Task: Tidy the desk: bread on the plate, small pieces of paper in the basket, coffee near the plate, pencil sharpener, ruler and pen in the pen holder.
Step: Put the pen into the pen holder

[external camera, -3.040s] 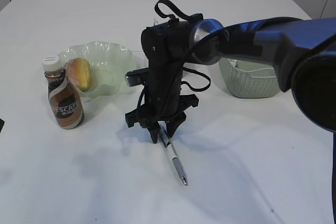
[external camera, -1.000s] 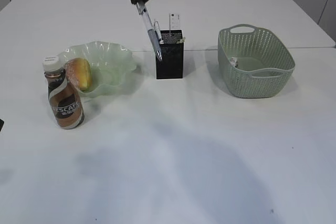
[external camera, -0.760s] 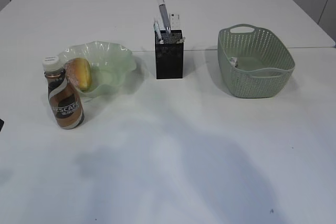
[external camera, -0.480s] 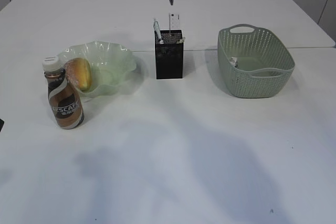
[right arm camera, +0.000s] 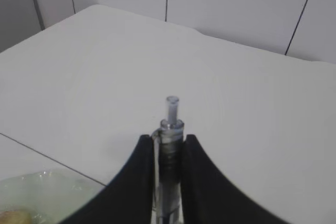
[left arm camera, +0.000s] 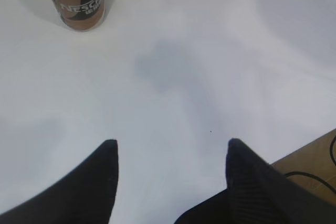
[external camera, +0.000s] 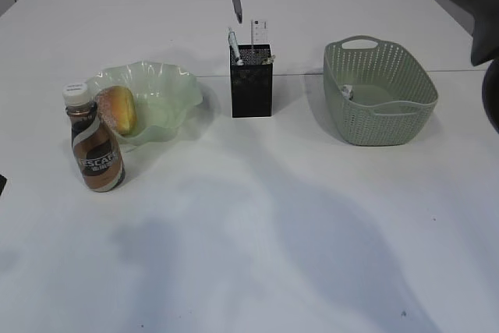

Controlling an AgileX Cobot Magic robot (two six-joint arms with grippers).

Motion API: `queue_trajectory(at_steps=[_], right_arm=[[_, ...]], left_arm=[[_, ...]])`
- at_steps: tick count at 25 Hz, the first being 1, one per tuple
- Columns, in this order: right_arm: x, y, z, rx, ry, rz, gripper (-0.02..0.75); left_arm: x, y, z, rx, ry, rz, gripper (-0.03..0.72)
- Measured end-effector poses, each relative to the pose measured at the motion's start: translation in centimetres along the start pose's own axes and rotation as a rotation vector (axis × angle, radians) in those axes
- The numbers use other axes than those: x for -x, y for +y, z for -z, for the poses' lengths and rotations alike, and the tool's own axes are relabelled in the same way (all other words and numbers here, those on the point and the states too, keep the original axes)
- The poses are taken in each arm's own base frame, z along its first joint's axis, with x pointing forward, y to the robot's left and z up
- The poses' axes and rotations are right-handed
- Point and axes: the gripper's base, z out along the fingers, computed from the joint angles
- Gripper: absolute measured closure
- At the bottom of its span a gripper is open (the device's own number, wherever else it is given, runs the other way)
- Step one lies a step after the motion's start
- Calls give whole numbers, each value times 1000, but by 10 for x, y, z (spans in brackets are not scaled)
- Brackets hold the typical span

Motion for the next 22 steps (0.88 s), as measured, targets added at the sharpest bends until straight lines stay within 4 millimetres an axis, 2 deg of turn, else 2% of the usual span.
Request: queue_trajectory(at_steps=[7, 12, 22], right_arm=[[-32, -17, -31, -21, -27, -4, 653], [-52, -29, -46, -33, -8, -25, 657], [-67, -28, -52, -21, 61, -77, 657]], left_arm=[[2, 0, 0, 1, -21, 0, 232], [4, 0, 0, 2, -46, 0, 233], [5, 0, 0, 3, -60, 0, 233]])
